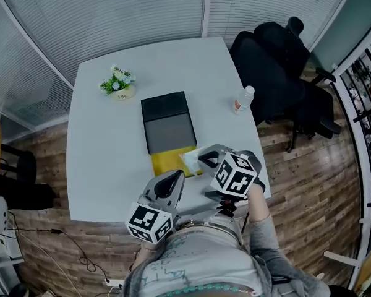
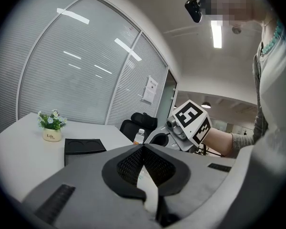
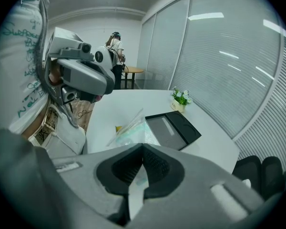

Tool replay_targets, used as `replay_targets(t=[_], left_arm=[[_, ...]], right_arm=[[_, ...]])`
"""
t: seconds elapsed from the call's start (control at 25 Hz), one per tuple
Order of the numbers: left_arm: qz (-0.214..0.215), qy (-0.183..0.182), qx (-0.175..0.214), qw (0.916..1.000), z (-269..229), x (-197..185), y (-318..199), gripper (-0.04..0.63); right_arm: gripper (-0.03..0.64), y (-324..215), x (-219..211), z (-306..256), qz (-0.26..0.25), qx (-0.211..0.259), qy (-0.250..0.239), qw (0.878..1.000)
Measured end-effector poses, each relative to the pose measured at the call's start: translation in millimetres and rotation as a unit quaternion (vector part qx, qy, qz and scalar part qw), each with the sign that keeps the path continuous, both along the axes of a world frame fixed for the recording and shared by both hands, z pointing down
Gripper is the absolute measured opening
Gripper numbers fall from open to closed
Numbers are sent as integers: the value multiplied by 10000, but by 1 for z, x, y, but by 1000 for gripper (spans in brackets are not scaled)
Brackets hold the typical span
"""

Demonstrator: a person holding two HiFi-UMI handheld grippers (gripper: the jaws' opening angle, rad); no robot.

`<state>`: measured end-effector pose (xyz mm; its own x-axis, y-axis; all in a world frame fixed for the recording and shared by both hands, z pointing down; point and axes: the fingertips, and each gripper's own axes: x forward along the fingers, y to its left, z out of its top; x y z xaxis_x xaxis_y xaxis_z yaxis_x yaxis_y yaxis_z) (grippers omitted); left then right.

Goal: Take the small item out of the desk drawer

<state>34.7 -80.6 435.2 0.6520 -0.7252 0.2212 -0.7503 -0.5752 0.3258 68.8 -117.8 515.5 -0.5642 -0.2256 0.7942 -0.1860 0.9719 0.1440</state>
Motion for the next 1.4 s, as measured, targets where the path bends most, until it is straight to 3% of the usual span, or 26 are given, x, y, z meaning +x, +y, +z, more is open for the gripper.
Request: replay_targets(t=[1.0, 1.4], left_arm=[[105, -73, -87, 9999, 7, 7, -2, -3], [42, -66, -105, 9999, 9, 3, 1, -3]], right_arm=[[3, -10, 31, 12, 367, -130, 1, 9992], [3, -21, 58, 44, 902, -378, 110, 9951]])
